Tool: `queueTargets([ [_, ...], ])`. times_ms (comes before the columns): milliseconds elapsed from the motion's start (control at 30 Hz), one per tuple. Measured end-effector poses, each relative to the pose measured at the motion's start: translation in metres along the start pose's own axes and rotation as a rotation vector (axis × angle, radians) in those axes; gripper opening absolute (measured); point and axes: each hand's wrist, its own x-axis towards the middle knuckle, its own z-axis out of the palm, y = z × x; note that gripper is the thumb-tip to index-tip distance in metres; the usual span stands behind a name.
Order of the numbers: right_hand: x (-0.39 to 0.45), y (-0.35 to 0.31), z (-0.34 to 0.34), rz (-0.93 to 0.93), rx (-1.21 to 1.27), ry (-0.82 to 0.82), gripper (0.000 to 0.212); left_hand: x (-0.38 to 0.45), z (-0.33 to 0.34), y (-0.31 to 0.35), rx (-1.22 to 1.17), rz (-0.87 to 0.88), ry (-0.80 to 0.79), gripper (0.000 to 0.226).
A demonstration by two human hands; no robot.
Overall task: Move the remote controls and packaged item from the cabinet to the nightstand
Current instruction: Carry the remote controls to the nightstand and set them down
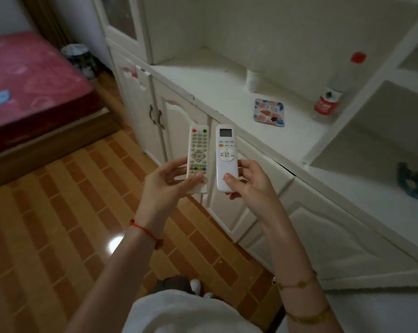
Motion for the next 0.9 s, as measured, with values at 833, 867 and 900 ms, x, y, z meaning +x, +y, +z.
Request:
queueTargets([
  [833,0.144,-0.079,0.477,-0.12,-0.172,-0.994,0.041,0.052,-0.385,0.028,-0.158,0.046,0.961,0.043],
  [867,0.146,-0.083,0.496,-0.113,-0.172,-1.024,0.041,0.054,-0.4,0.03,-0.166,0.045,0.987,0.045],
  [900,0.148,-0.087,0.513,-0.105,-0.172,-1.053,0.04,0.056,-0.415,0.032,-0.181,0.042,1.014,0.045],
])
